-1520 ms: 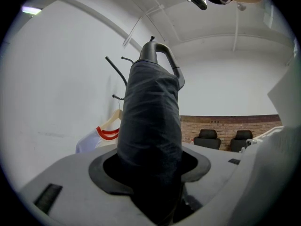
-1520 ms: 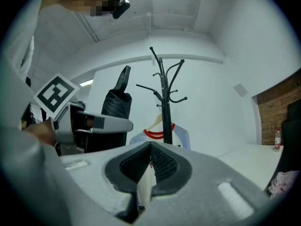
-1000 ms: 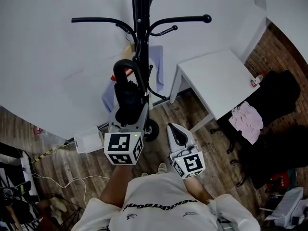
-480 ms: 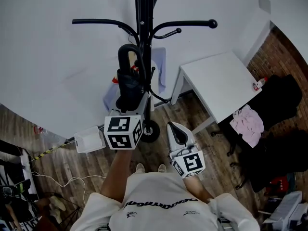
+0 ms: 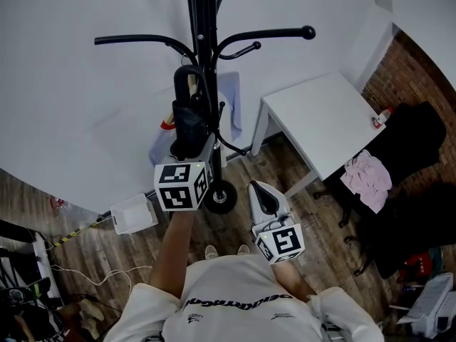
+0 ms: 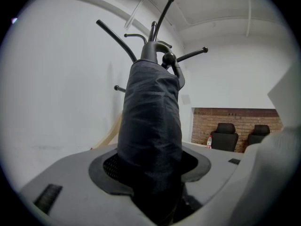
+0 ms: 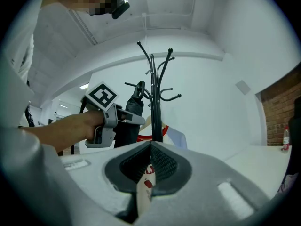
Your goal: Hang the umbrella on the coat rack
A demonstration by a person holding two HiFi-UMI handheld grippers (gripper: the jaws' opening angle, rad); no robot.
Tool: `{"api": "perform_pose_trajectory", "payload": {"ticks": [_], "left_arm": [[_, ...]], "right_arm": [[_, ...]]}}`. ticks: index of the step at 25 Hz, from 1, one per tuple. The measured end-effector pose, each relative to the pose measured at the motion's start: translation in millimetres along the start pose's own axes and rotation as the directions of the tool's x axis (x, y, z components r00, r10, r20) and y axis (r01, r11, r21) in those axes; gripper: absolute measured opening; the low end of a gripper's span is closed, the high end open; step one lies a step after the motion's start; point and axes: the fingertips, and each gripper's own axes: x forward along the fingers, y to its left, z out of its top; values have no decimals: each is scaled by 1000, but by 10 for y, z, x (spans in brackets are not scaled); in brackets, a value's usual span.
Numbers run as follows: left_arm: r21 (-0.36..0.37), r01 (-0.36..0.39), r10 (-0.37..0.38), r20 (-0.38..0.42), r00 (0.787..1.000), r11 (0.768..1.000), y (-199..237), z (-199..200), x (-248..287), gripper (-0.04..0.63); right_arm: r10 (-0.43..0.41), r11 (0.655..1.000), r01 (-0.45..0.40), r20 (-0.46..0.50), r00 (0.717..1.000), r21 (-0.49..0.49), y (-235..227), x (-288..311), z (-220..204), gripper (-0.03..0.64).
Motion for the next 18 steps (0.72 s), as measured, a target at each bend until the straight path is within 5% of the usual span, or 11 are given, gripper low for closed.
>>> {"api": "perform_pose_trajectory", "payload": {"ticks": [18], "left_arm": [[-30,-1,-3,-113,994,1000,104,-513,381,255]], "right_arm": [[-29,999,30,-19,999,23,-119,39,-132,-2]]}}
